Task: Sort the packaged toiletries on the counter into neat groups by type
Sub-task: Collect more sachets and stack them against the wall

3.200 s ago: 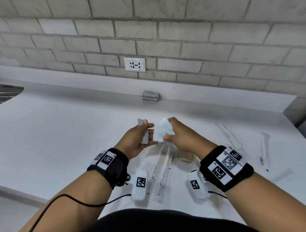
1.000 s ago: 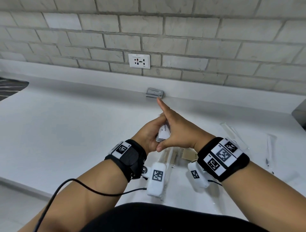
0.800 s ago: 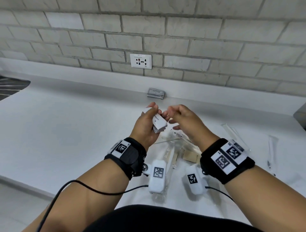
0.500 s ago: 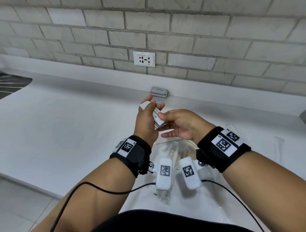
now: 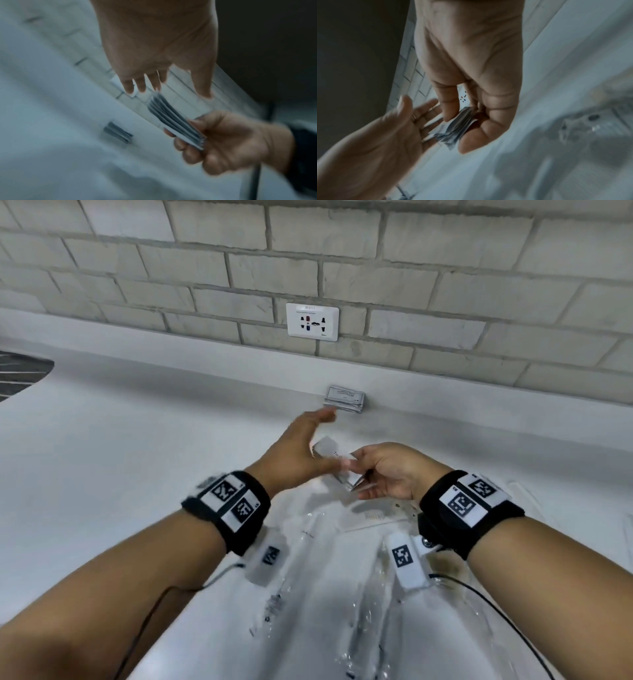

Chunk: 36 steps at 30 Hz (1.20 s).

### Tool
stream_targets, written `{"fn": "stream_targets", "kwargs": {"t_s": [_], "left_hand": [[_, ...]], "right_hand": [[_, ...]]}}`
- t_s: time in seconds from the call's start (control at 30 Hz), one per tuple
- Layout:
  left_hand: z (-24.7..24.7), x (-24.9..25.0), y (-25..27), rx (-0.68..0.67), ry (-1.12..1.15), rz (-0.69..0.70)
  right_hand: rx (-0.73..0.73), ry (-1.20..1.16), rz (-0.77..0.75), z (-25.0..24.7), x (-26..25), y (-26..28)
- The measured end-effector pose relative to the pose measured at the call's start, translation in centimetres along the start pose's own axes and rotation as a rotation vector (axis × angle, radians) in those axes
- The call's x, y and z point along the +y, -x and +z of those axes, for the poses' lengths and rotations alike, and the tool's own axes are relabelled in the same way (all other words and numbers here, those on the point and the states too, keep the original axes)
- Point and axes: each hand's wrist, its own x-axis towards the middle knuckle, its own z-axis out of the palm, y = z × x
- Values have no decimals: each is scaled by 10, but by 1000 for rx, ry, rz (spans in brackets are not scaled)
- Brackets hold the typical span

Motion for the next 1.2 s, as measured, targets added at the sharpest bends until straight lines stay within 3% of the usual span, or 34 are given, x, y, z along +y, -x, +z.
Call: {"fn": "stream_targets", "kwargs": {"t_s": [0.07,0.17,0.27,0.43,0.53,0.67,0.83,1.2], "left_hand": [[-4,-9,-25,-274,-582,144],[4,-29,-67,-445,-906,206],[10,-45,-98,-450,-910,163],[9,-66,-151,-487,-925,80],[5,-71,-170,-532,-952,50],[4,-79,-180,-568,-892,-7],[-1,-81,-182,-577,-793,-2],[4,-75,-184,-628,-937,34]], "right_hand": [[30,89,48,-7,-6,-23],[24,221,126,-13,-21,-61],[27,331,162,-17,-31,-87],[127,558,86,-27,-51,-128],[111,788,56,-33,-51,-153],[215,1142,-6,-29,-46,-170],[232,1199,-71,-28,-47,-165],[274,1362,-105,-21,-51,-158]]}}
